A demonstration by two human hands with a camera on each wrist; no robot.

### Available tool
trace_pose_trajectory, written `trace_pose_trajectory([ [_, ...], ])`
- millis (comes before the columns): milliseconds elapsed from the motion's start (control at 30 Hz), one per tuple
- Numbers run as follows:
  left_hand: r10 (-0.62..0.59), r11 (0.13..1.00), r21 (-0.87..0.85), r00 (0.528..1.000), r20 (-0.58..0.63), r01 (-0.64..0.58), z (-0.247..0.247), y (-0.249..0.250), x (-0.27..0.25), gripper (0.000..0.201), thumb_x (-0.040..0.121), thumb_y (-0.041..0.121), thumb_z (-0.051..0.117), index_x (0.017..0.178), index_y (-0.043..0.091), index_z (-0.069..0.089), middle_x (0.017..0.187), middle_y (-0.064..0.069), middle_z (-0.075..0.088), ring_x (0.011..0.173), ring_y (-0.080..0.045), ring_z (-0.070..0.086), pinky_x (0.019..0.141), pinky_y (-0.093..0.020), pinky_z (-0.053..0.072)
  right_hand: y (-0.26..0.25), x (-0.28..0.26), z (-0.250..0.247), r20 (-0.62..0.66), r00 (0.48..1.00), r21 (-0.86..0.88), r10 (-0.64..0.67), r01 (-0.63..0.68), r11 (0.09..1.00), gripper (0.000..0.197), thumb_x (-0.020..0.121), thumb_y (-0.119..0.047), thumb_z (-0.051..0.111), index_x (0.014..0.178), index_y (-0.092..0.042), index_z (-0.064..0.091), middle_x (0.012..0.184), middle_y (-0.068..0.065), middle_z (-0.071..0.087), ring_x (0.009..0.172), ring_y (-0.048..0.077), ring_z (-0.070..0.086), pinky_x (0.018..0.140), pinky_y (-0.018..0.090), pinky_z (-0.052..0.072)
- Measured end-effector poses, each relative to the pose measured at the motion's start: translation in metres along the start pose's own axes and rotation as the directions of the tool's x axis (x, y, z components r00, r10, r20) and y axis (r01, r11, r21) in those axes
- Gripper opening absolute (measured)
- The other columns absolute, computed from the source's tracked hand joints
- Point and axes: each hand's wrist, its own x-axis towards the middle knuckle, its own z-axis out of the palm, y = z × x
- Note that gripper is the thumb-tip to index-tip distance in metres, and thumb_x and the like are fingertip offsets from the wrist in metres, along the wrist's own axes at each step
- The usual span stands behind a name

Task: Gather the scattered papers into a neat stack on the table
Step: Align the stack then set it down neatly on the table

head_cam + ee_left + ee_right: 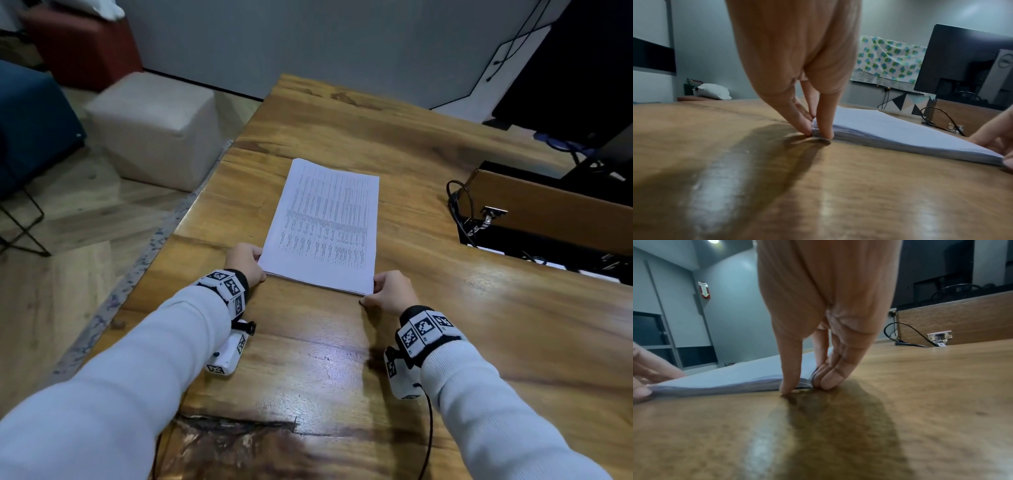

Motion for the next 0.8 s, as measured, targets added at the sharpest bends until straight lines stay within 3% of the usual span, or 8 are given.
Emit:
trace_pose_trajectory([
  [400,0.022,0.998,0.056,0.997,-0.067,-0.018,0.0041,-0.0037,0.0005,0.041,0.069,-0.013,0.070,0.109,0.000,0.068,0.115,-0.017,0.069,0.107,-0.027,0.064,0.084,-0.023,0.042,0.0000,0.0018,0.0029,-0.055,0.998,0.010,0.016,-0.015,1.000,0.024,0.072,-0.006,0.077,0.096,-0.004,0.073,0.097,0.011,0.073,0.082,0.014,0.060,0.073,0.022,0.043],
  [800,-0.009,0.999,0.052,1.000,0.012,0.008,-0.0019,-0.0020,-0.0003,0.045,0.071,-0.013,0.069,0.114,0.001,0.065,0.118,-0.015,0.068,0.111,-0.027,0.061,0.092,-0.031,0.047,0.0022,0.0024,0.0049,-0.030,0.999,0.035,0.034,-0.033,0.999,0.027,0.074,-0.006,0.075,0.101,-0.005,0.071,0.100,0.010,0.072,0.087,0.016,0.061,0.077,0.024,0.046],
])
